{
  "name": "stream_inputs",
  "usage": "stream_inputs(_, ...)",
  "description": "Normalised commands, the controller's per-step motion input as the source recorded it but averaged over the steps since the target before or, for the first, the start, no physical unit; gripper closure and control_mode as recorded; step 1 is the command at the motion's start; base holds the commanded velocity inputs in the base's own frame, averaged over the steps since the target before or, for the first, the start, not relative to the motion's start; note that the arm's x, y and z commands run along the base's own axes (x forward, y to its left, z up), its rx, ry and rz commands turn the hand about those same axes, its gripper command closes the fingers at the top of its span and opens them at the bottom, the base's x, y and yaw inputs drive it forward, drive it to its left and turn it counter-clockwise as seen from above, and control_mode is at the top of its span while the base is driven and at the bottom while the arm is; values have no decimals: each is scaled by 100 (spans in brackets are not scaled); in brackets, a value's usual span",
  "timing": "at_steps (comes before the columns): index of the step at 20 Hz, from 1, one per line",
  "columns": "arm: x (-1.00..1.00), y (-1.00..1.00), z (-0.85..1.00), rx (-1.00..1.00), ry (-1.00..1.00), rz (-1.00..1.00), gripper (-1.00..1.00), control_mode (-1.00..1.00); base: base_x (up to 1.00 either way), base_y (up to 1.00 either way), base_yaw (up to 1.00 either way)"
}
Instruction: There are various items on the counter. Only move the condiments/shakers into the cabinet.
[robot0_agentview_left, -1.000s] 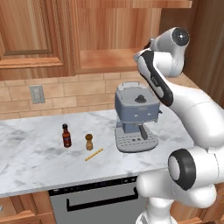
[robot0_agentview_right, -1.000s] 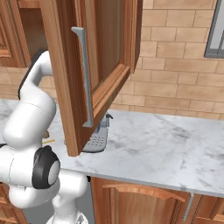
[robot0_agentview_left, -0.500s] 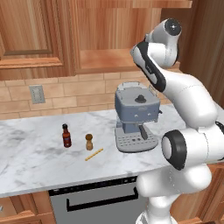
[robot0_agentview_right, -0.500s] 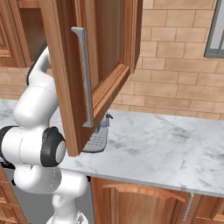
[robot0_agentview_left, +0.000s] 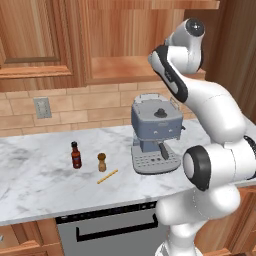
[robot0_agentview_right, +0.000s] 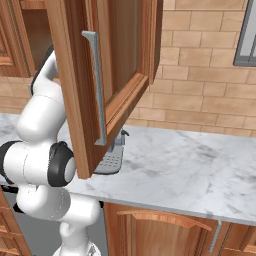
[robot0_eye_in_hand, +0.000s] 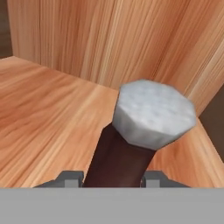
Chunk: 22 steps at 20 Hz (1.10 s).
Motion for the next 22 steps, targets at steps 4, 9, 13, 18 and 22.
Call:
stream_inputs(4, 15, 0, -16, -1, 0, 0, -100, -100, 0, 0, 0)
stream_inputs(9, 14, 0, -11, 0, 0, 0, -100, -100, 0, 0, 0)
stream_inputs(13, 13, 0, -8, 0, 0, 0, -100, -100, 0, 0, 0)
stream_inputs(18, -3, 0, 0, 0, -1, 0, -100, -100, 0, 0, 0)
stream_inputs(22, -56, 0, 0, 0, -9, -2, -100, -100, 0, 0, 0)
